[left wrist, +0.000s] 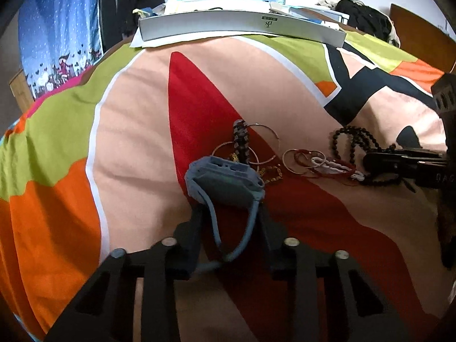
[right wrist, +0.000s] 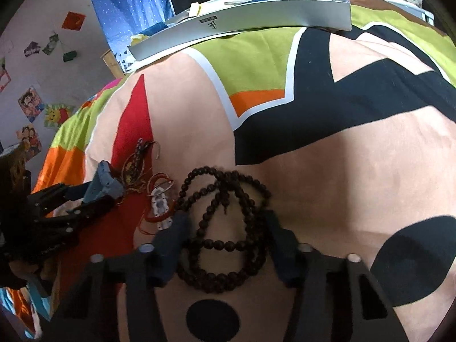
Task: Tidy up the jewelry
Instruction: 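Carry the watch and necklace into the white tray and open both tools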
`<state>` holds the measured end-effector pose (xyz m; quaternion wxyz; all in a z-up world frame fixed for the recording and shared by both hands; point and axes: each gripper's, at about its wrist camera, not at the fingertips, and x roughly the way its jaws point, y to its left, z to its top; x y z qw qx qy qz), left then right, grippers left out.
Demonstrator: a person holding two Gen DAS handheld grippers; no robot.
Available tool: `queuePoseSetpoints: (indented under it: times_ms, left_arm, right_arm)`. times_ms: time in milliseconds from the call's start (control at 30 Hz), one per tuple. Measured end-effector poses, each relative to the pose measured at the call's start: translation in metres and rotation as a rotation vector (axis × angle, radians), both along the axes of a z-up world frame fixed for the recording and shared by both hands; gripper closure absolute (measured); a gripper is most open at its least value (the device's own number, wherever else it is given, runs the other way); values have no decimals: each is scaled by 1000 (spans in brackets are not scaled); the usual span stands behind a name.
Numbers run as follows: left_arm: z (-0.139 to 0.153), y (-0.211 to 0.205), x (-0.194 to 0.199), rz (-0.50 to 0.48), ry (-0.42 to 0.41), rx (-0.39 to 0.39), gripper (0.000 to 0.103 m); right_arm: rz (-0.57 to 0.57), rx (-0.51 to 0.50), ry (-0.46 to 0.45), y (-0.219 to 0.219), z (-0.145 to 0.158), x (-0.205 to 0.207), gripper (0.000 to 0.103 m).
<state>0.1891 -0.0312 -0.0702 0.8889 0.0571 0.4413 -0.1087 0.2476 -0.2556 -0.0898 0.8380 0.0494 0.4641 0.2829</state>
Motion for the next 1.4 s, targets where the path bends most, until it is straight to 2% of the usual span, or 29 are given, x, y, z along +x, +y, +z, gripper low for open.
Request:
queuePoseSetpoints:
  times_ms: [33, 200, 267, 467, 600, 900, 1133, 1333, 1400]
  left_arm:
    - [0, -1, -2, 1, 3, -3, 78]
    - [4, -6, -14, -7, 7, -23, 80]
    - [8, -8, -19, -13, 4, -36, 80]
    - [23, -16, -28, -30, 15, -97, 81]
    - [36, -17, -25, -34, 26, -148, 81]
    - [83, -10, 9, -4, -49, -197, 81]
    - [131, -13, 61, -36, -190, -139, 81]
    - [156, -5, 121, -9, -266, -159, 81]
    - [161, -1, 142, 10, -303, -144, 81]
  right_arm:
    - [-4, 9, 4, -1, 0, -1, 62]
    - [-28, 48, -1, -8, 5, -13, 89]
    - [-34, 31, -23, -7, 9, -19, 92]
    - [-38, -59, -151, -5, 31, -44, 93]
    - [-32, -70, -220, -7, 52, -52, 93]
    - [-1, -78, -348, -3, 108, -42, 93]
    - [8, -49, -411, 5, 154, -3, 93]
    - [11, -42, -457, 21, 191, 52, 93]
    - [-1, -29, -468, 27, 202, 76, 93]
